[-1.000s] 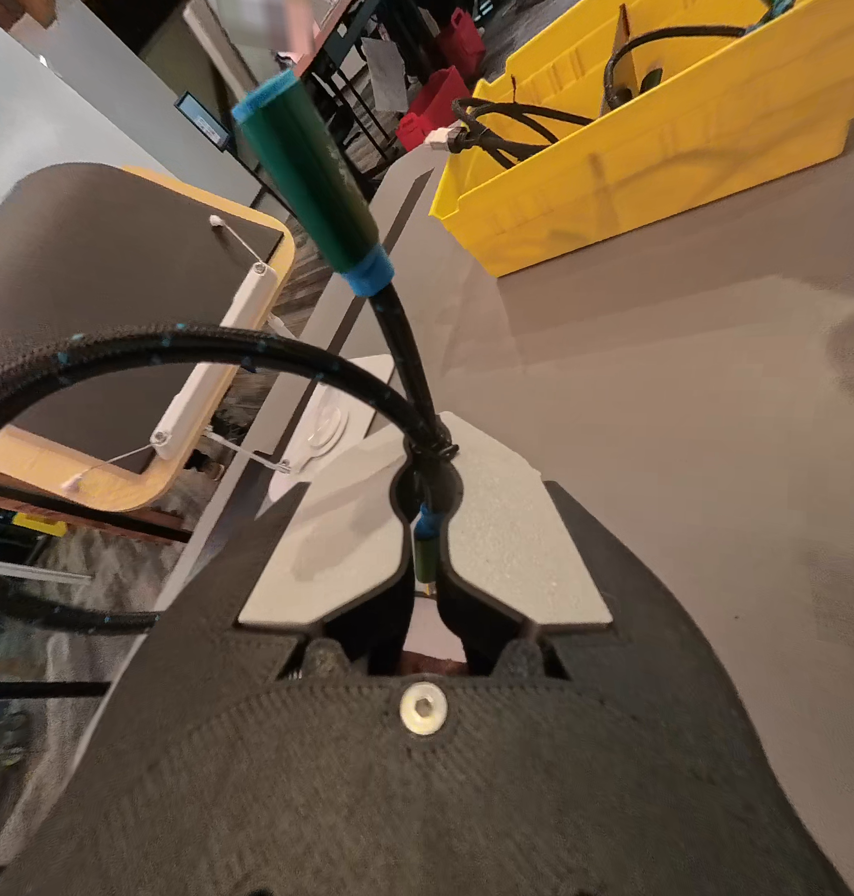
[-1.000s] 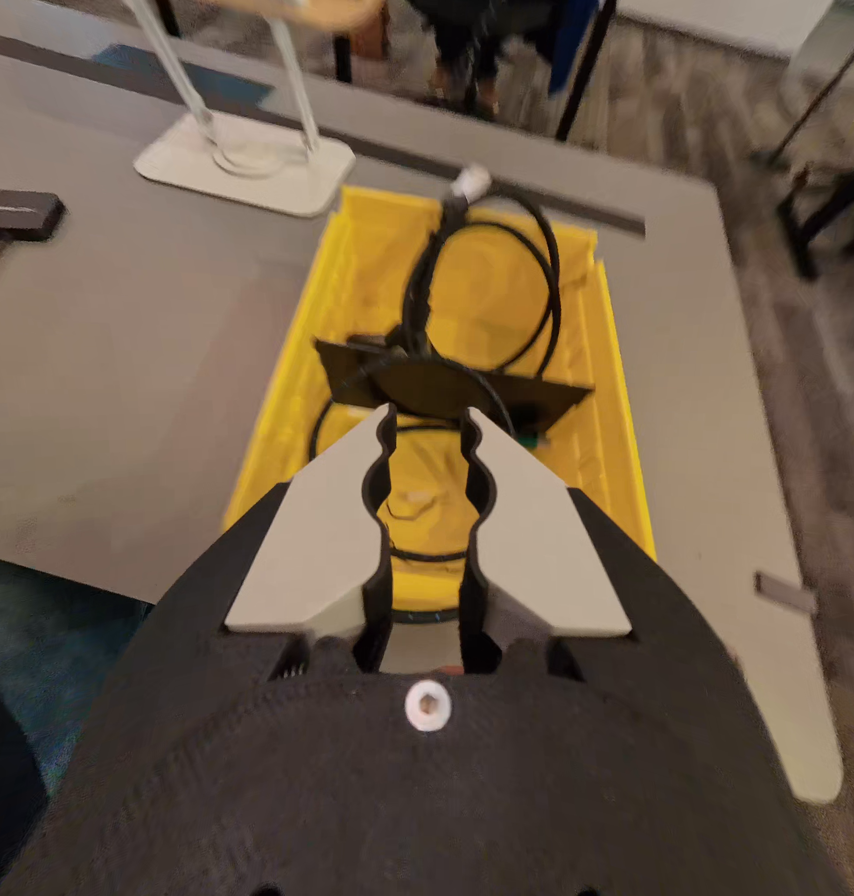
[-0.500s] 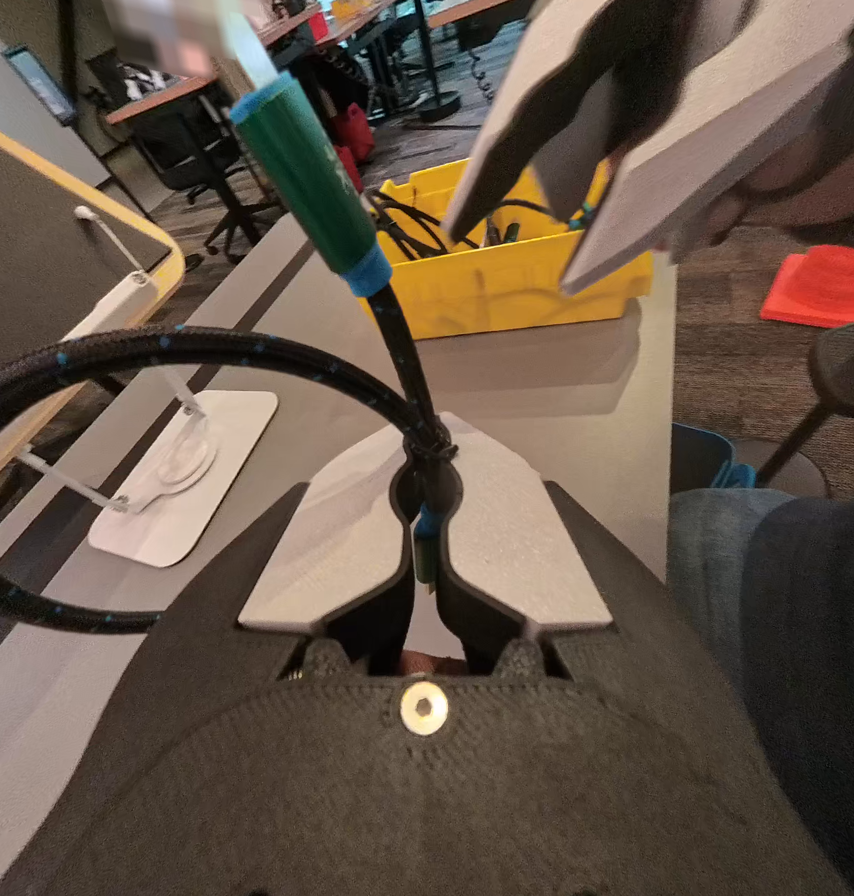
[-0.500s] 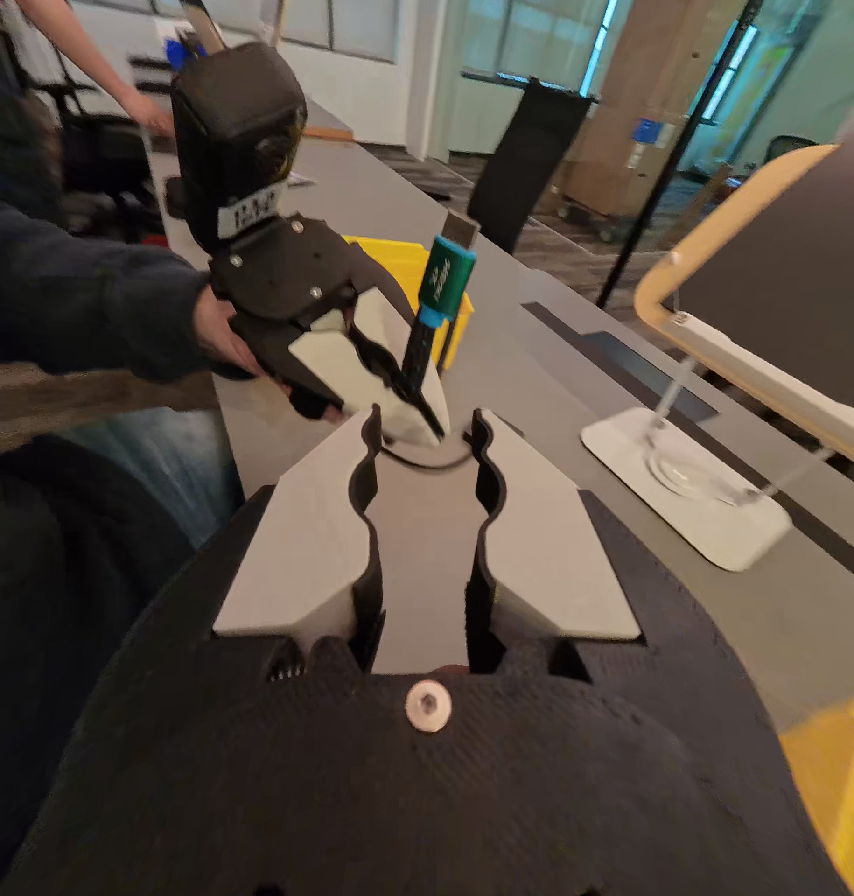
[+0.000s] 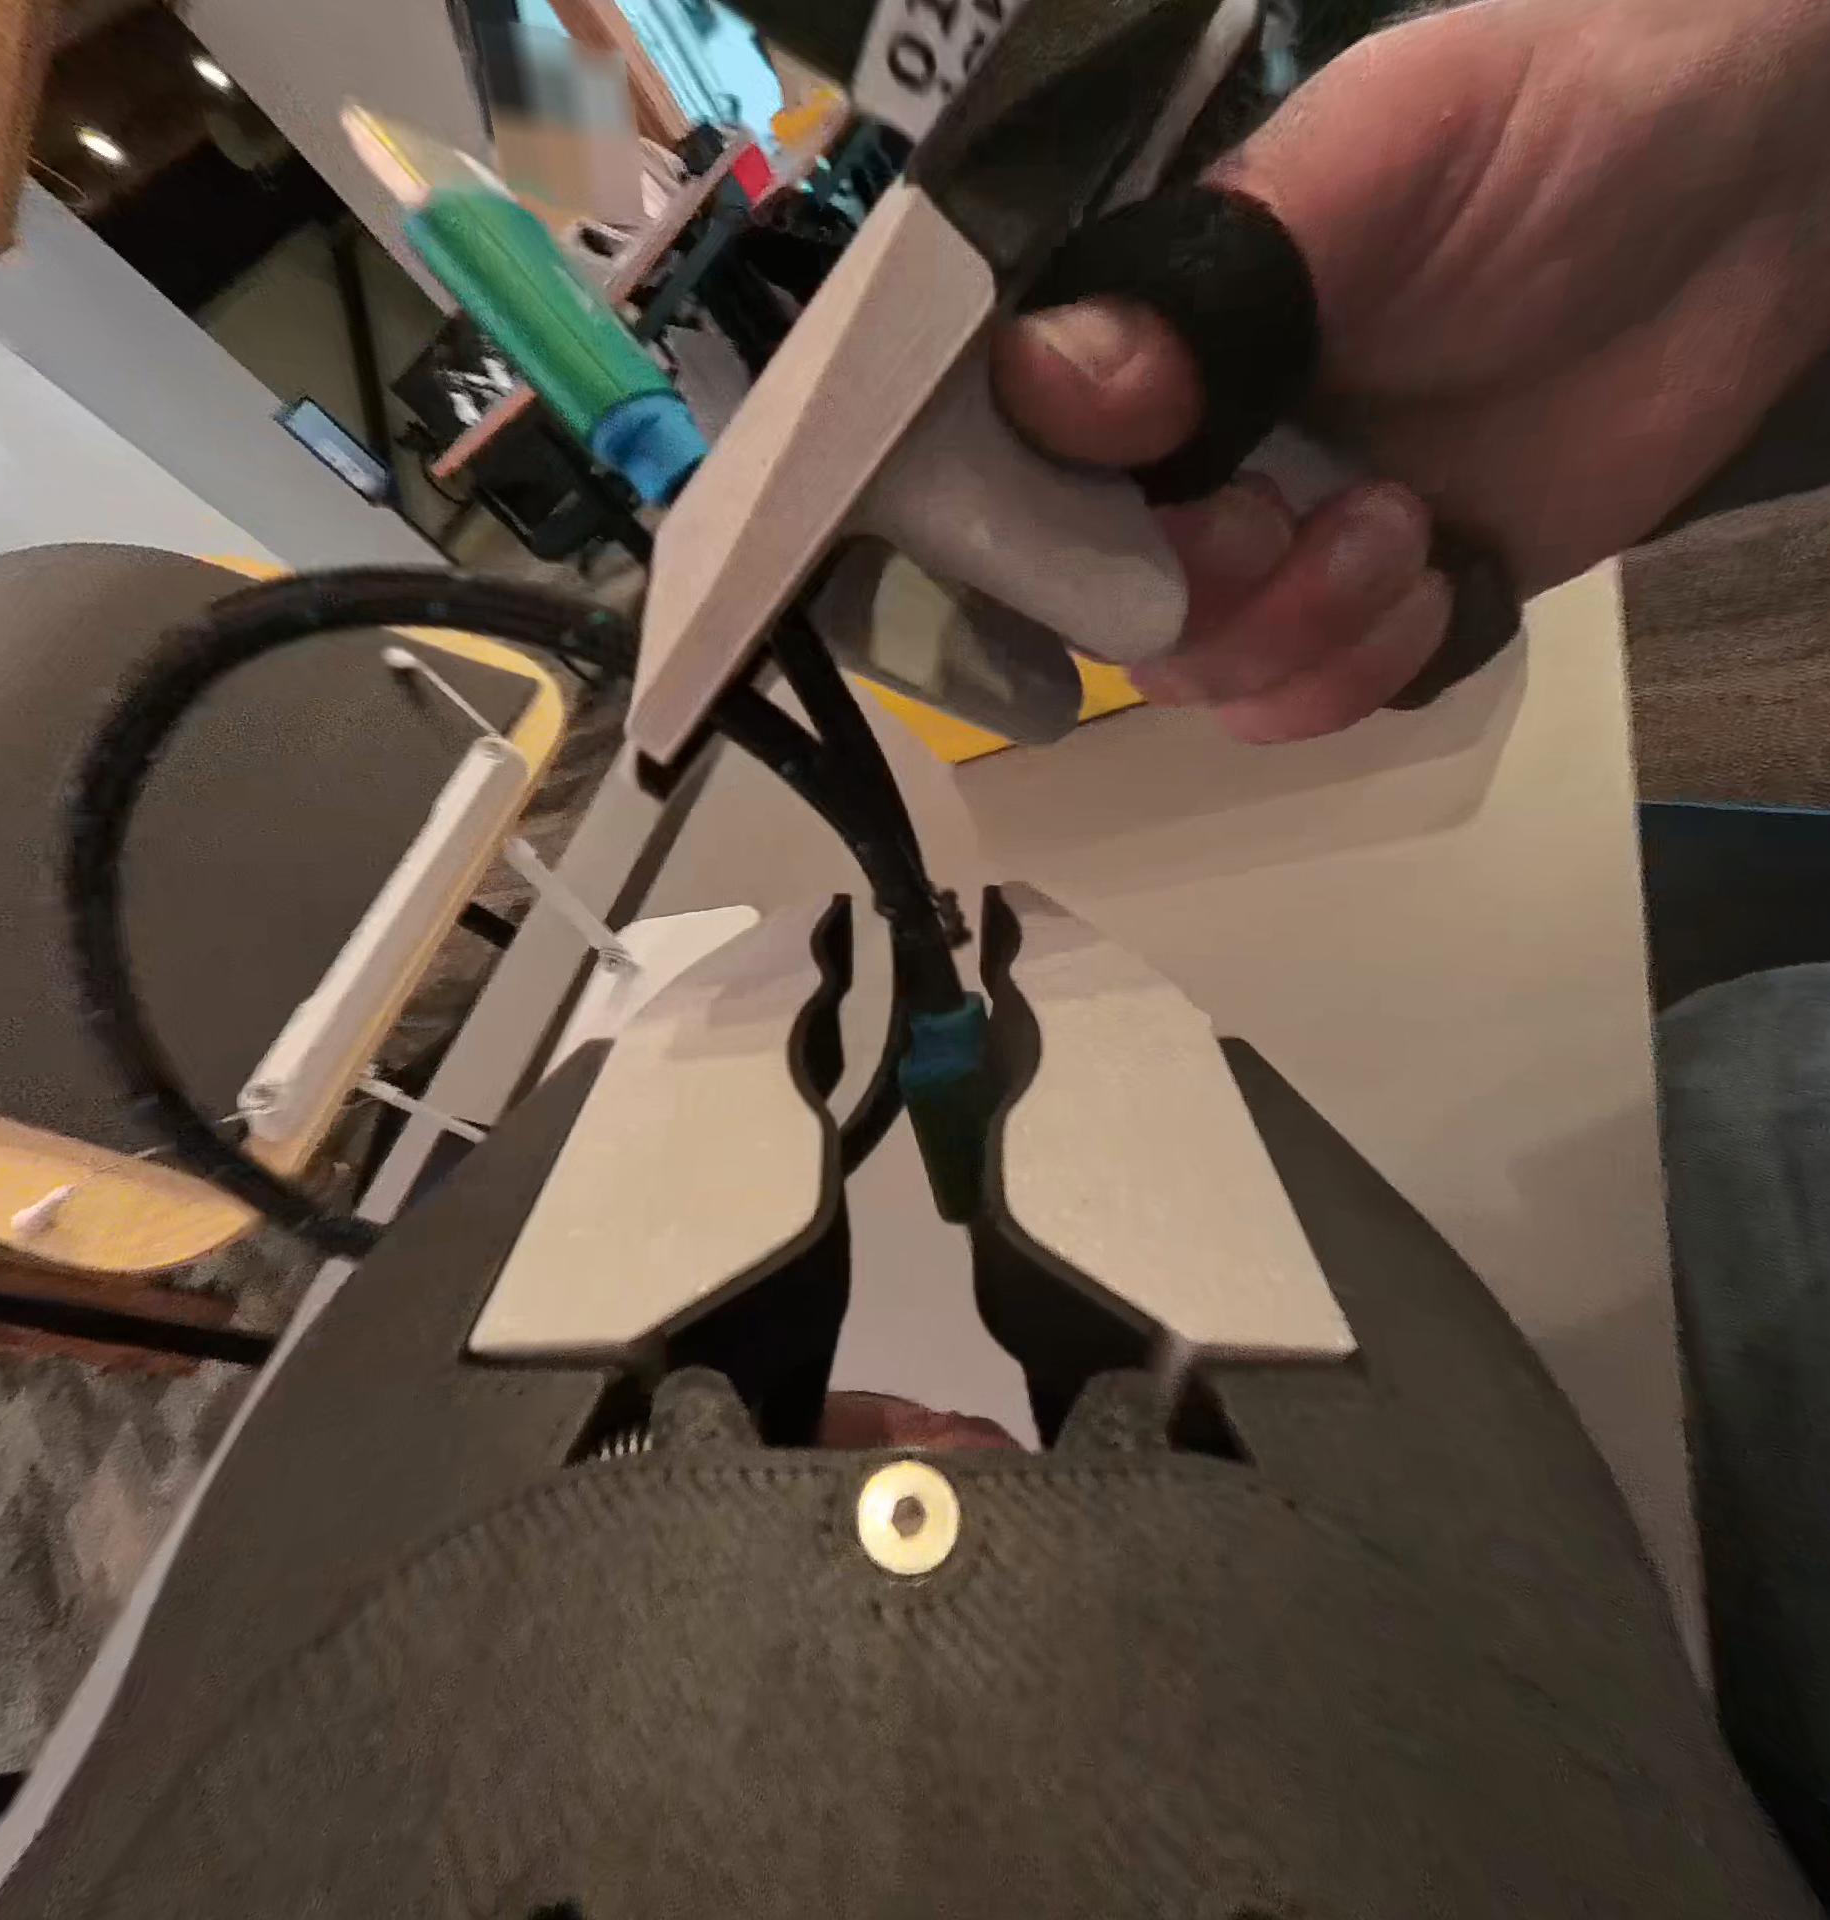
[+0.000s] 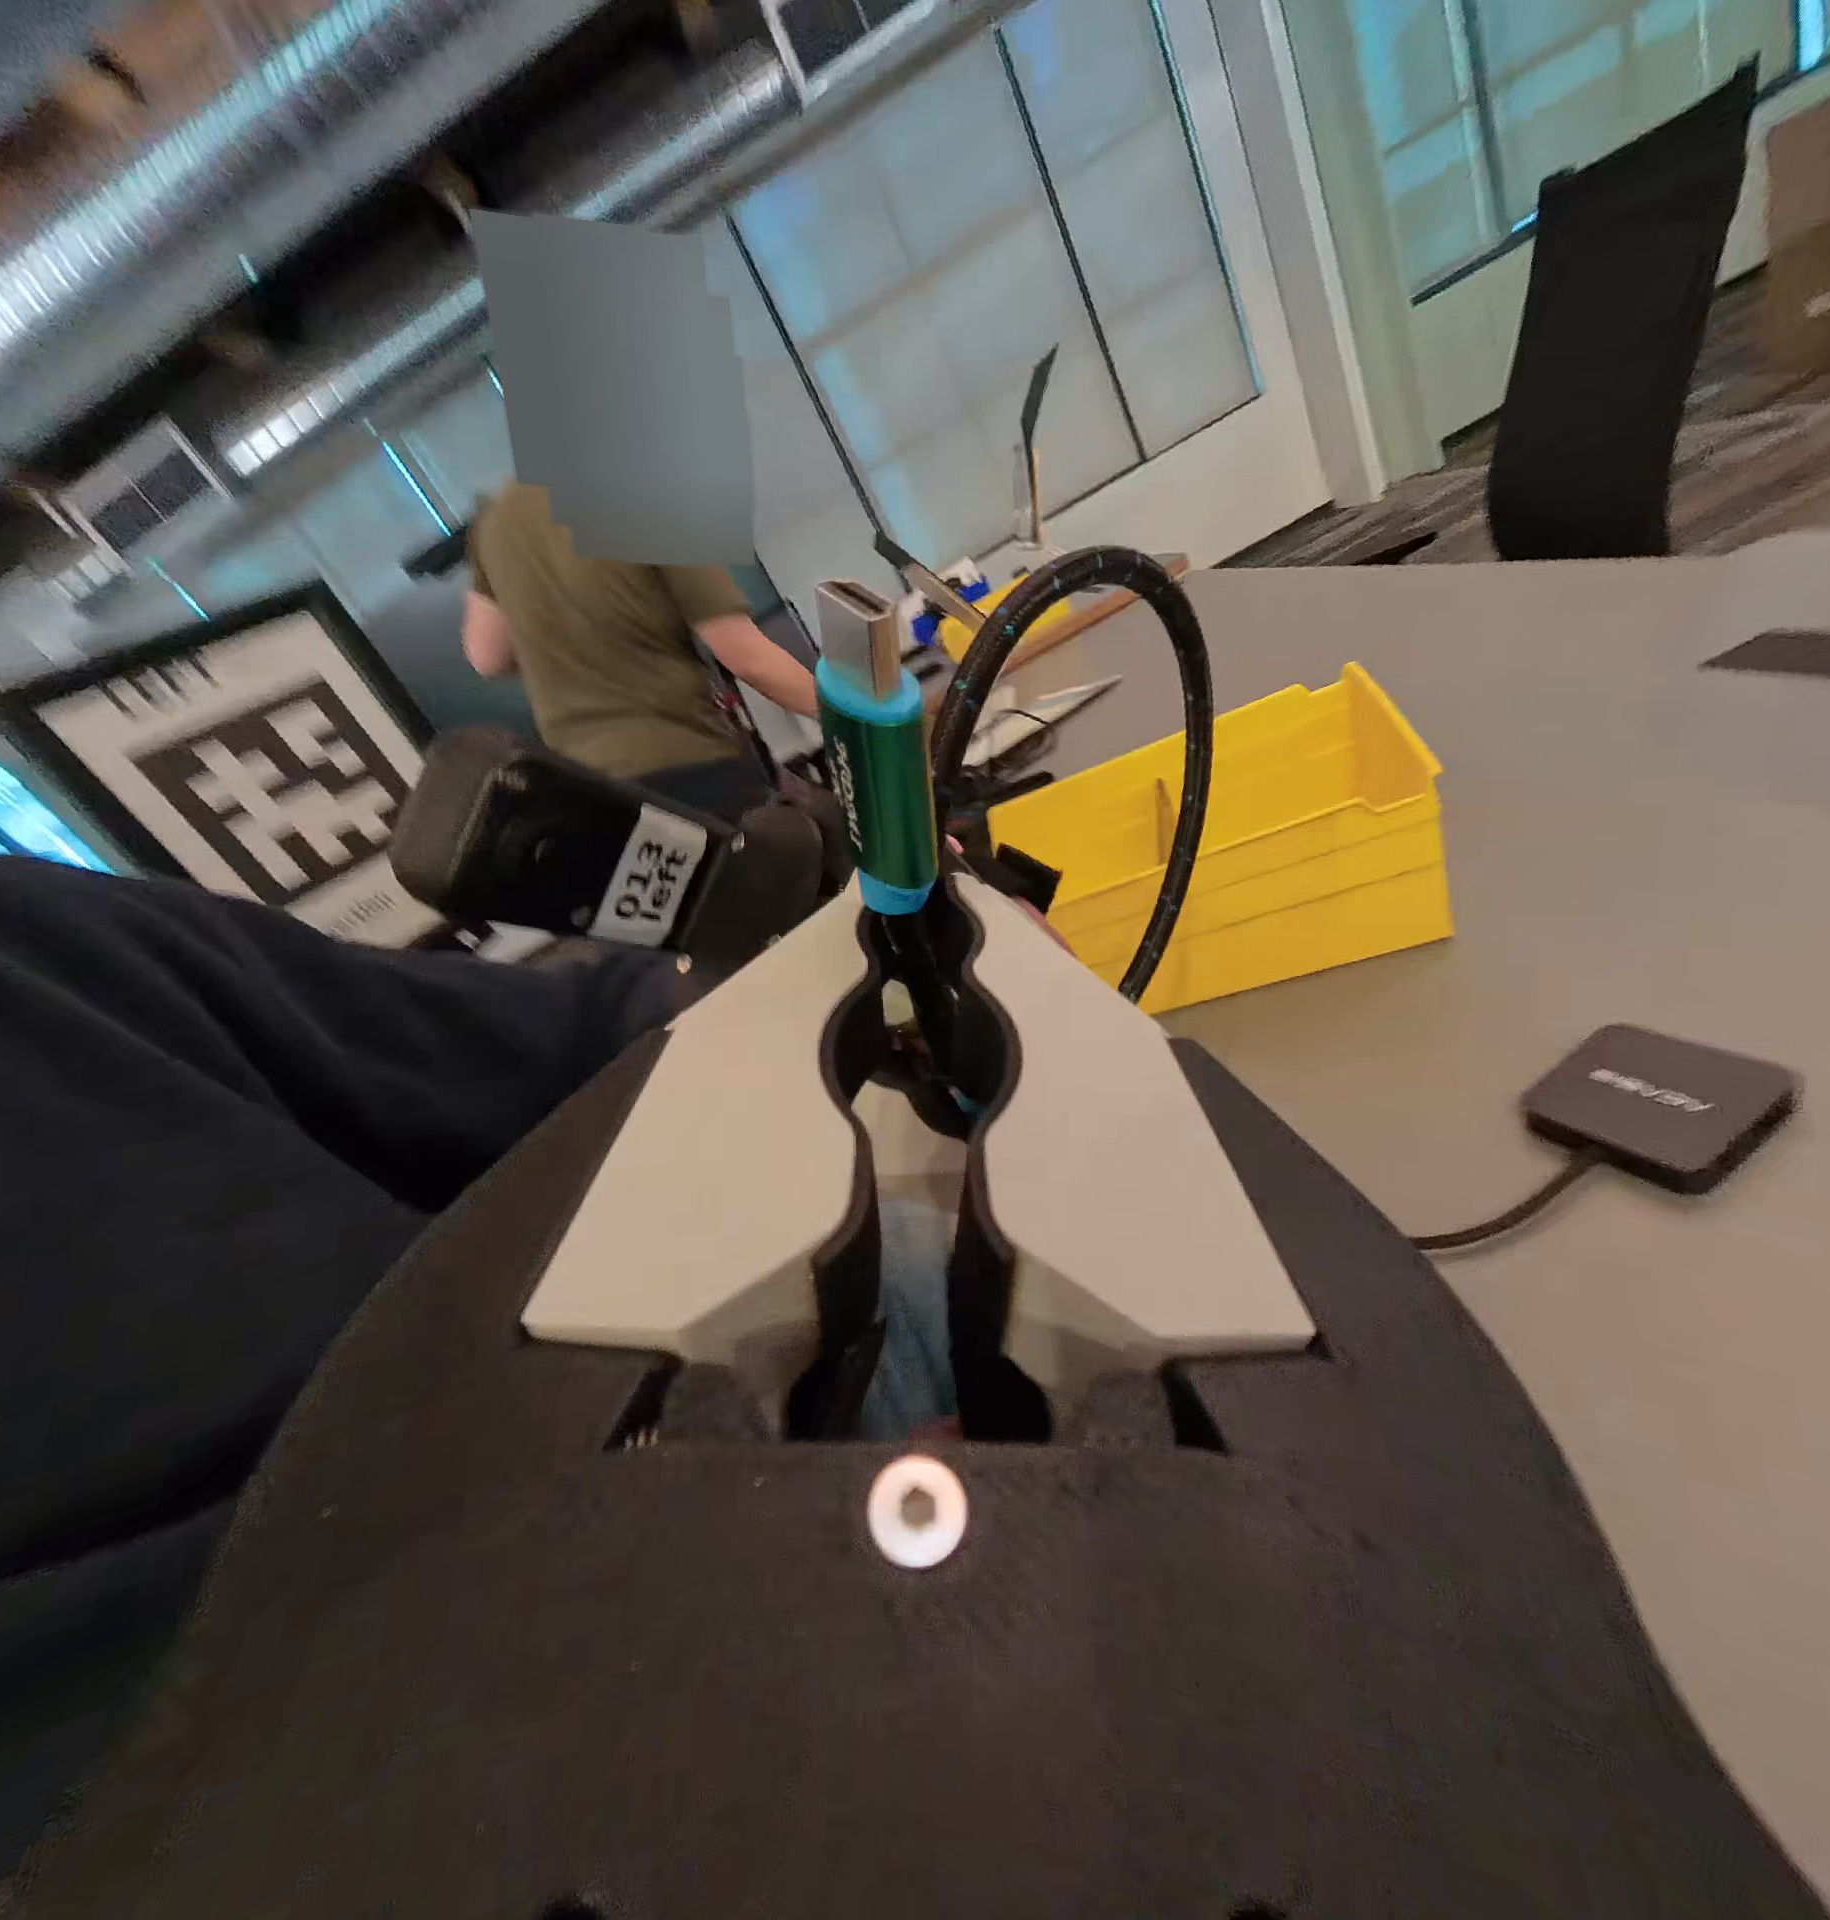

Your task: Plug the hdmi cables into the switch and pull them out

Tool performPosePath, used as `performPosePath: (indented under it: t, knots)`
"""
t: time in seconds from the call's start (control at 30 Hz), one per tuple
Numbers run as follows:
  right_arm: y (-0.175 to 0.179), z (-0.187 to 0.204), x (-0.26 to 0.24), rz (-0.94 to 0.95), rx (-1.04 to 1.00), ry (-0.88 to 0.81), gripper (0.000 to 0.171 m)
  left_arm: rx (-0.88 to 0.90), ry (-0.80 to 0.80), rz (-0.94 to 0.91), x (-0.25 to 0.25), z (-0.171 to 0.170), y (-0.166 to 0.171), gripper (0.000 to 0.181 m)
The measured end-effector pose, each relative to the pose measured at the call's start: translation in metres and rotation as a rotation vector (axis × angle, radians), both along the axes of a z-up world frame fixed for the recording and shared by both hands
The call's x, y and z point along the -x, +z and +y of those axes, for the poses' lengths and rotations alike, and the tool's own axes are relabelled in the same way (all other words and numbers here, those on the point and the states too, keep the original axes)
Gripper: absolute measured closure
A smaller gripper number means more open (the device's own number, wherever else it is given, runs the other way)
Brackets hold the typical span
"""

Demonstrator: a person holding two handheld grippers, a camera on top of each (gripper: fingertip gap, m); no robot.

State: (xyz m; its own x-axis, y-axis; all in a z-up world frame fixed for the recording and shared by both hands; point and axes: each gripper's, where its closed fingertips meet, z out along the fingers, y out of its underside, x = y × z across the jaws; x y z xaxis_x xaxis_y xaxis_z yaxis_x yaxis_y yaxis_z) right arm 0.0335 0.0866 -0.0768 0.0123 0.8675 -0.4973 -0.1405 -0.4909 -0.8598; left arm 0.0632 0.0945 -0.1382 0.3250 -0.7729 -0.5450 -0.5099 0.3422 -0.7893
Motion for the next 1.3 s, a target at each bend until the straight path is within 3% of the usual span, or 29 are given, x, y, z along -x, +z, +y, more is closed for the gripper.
performPosePath:
  t: [0.1,0.23,0.5,0.6,0.73,0.87,1.0,1.17,1.3]
  knots:
    - [0.000,0.000,-0.002,0.036,0.114,0.079,0.167,-0.128,0.048,0.033,0.002,0.005,0.006,0.156]
    - [-0.003,0.002,-0.001,0.046,0.182,0.124,0.167,-0.230,0.079,0.112,0.004,0.008,0.002,0.168]
    - [0.003,0.010,-0.003,0.056,0.097,0.071,0.166,-0.142,0.097,0.028,0.010,0.014,0.012,0.171]
    - [0.006,0.019,-0.010,0.134,0.126,0.031,0.167,-0.172,0.118,0.013,0.017,0.019,0.020,0.153]
    - [0.008,0.028,-0.022,0.235,0.153,0.005,0.167,-0.210,0.114,0.031,0.024,0.020,0.024,0.145]
    - [0.008,0.016,-0.024,0.256,0.181,0.132,0.167,-0.191,-0.004,0.089,0.026,0.009,0.018,0.135]
    - [0.001,-0.003,-0.015,0.158,0.155,0.257,0.166,-0.120,-0.085,0.219,0.029,0.000,-0.001,0.119]
    - [-0.007,-0.021,-0.005,0.029,0.130,0.394,0.166,0.044,-0.212,0.295,0.021,-0.023,-0.031,0.131]
    - [-0.009,-0.027,0.001,-0.019,0.130,0.463,0.166,0.071,-0.244,0.258,0.008,-0.030,-0.043,0.156]
